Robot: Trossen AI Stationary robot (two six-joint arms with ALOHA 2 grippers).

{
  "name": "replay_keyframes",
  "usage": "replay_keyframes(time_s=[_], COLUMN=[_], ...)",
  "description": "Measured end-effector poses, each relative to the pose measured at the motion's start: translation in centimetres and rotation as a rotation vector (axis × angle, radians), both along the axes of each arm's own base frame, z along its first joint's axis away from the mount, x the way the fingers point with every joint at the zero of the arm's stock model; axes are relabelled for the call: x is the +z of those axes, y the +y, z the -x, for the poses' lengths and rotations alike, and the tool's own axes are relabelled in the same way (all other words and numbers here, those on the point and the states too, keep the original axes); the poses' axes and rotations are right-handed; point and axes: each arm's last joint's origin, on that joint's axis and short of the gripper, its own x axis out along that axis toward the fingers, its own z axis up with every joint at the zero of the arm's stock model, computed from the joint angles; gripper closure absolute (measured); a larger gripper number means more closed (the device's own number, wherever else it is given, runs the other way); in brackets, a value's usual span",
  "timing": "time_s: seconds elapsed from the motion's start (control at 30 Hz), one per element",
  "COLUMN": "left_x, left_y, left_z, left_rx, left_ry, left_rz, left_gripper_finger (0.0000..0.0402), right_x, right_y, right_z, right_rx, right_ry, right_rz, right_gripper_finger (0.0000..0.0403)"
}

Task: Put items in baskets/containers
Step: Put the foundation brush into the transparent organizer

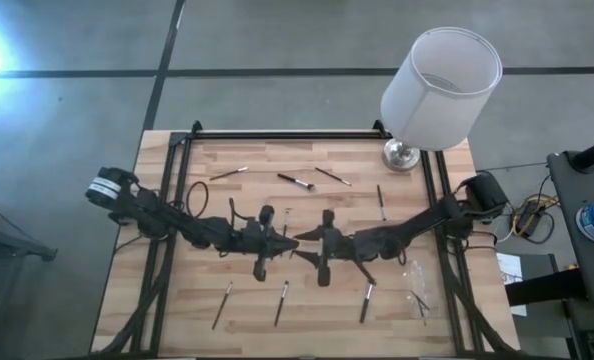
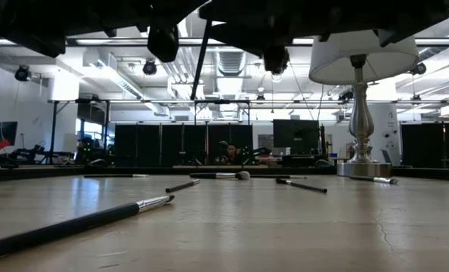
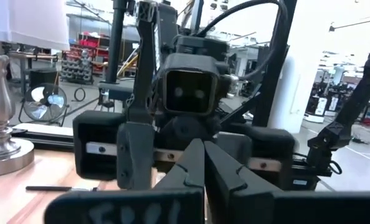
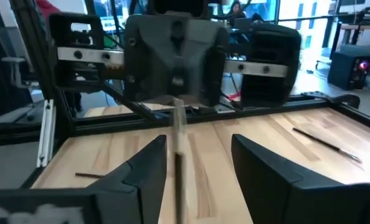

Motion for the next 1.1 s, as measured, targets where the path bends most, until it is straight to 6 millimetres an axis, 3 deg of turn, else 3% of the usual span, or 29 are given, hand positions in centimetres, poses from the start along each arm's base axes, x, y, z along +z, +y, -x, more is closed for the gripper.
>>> replay_keyframes(time_s=[0.2, 0.43, 0.63, 0.9, 1.1], left_x=[-0.1, -0.2, 0.7, 1.6, -0.5], left_y=[-0.1, -0.2, 0.0, -0.3, -0.9], left_z=[0.1, 0.2, 0.8, 2.8, 4.1], left_rx=[-0.005, -0.018, -0.014, -0.048, -0.084], left_ry=[0.010, 0.023, 0.062, 0.145, 0.218], left_rz=[-0.003, -0.005, 0.018, -0.023, -0.061], left_gripper_finger=[0.0402, 0.0401, 0.0387, 0.0340, 0.0344], right_x=[0.4, 0.2, 0.5, 2.9, 4.2], right_y=[0.4, 0.5, 1.0, 4.1, 7.6], right_z=[-1.2, -1.2, 0.0, 3.9, 10.0], right_rx=[-0.026, -0.024, -0.024, 0.006, 0.021], right_ry=[-0.005, 0.013, 0.091, 0.232, 0.369], right_rz=[0.040, 0.073, 0.088, 0.067, 0.006], right_gripper_finger=[0.0266, 0.0381, 0.0391, 0.0392, 0.0393])
